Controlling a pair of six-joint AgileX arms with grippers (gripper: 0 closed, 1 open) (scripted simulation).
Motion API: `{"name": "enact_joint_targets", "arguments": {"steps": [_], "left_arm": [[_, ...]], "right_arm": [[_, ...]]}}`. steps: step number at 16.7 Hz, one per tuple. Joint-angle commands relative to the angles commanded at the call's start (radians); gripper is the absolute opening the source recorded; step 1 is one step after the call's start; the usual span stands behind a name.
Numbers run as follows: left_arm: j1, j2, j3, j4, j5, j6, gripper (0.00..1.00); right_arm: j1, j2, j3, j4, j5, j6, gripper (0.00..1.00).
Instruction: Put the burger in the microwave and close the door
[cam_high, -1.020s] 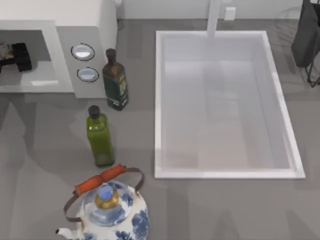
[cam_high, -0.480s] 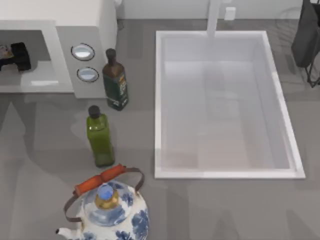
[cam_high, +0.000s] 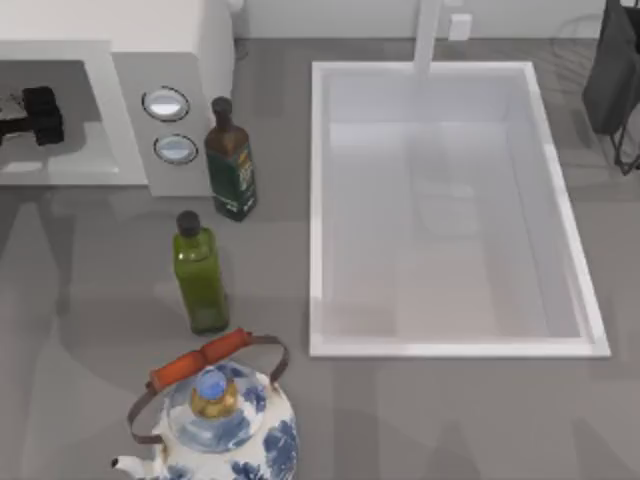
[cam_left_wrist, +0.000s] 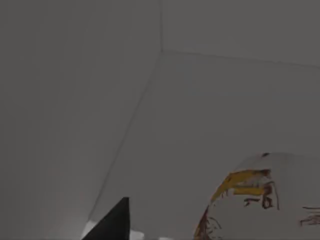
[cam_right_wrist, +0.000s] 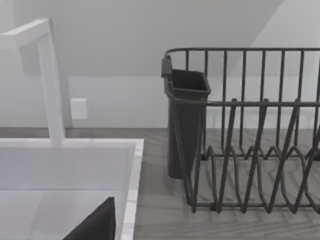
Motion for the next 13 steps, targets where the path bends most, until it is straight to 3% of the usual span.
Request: {"name": "enact_joint_targets", "arguments": {"steps": [7, 13], "left_arm": [[-0.013, -0.082, -0.303, 0.099, 0.078, 0.049, 1.0], [0.037, -0.189, -0.523, 0.171, 0.1, 0.049, 1.0]], "right_arm": [[0.0, 0.0, 0.0, 0.0, 0.0, 0.0, 1.0], [0.0, 0.0, 0.0, 0.0, 0.0, 0.0, 1.0]]}}
